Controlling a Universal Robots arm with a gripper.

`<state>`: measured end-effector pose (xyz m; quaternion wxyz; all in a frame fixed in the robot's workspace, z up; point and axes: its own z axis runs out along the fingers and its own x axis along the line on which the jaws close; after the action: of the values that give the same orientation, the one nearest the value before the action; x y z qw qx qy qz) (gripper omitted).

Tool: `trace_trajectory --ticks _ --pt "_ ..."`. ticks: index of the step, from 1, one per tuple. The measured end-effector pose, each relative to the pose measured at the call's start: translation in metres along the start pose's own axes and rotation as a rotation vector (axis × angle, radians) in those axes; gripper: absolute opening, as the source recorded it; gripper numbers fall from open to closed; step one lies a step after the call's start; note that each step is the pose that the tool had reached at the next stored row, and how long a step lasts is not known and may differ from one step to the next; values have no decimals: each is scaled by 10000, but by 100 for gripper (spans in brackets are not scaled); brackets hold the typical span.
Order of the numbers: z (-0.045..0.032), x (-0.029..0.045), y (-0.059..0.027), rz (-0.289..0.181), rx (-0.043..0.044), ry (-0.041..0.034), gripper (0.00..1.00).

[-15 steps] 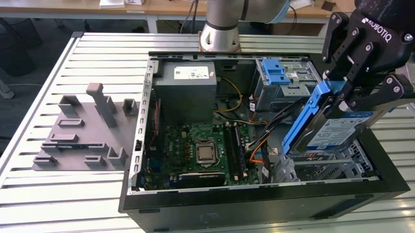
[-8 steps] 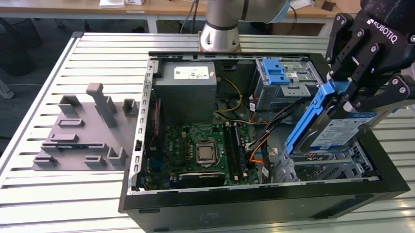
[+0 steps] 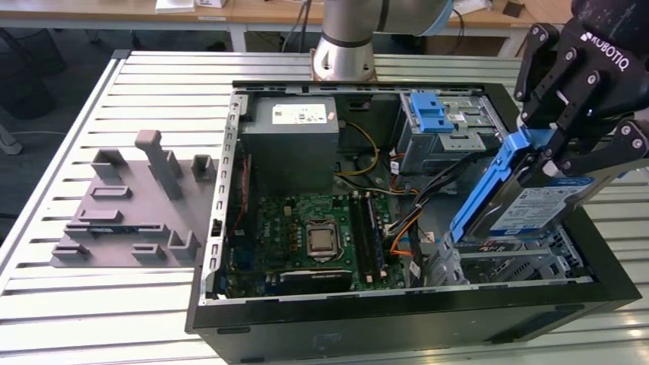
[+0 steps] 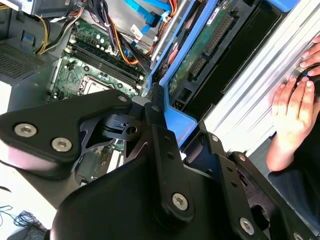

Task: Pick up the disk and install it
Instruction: 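Insert the disk into the insertion slot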

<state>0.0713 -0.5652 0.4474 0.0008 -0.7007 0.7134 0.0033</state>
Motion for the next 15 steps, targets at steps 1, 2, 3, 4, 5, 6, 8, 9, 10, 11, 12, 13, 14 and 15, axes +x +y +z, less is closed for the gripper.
trace_trajectory --ticks 1,2,3,4,5,6,8,9,10,11,12,13,14,15 --pt "2 0 -8 1 0 0 36" --pt "5 0 -16 1 0 0 36" --pt "7 0 -23 1 0 0 36" --pt "10 0 -27 1 0 -1 36" --pt "12 -1 -30 1 0 -1 36" --pt "15 0 -31 2 0 0 36" --pt "22 0 -36 1 0 0 36" --pt "26 0 -37 1 0 0 36" --pt "89 -1 -68 1 0 3 36" --pt "86 0 -66 0 1 -2 36" --pt "81 0 -62 -1 3 -10 36" --pt "73 0 -55 -3 3 -13 36" --pt "61 0 -45 -2 2 -6 36" --pt "45 0 -30 0 0 1 36"
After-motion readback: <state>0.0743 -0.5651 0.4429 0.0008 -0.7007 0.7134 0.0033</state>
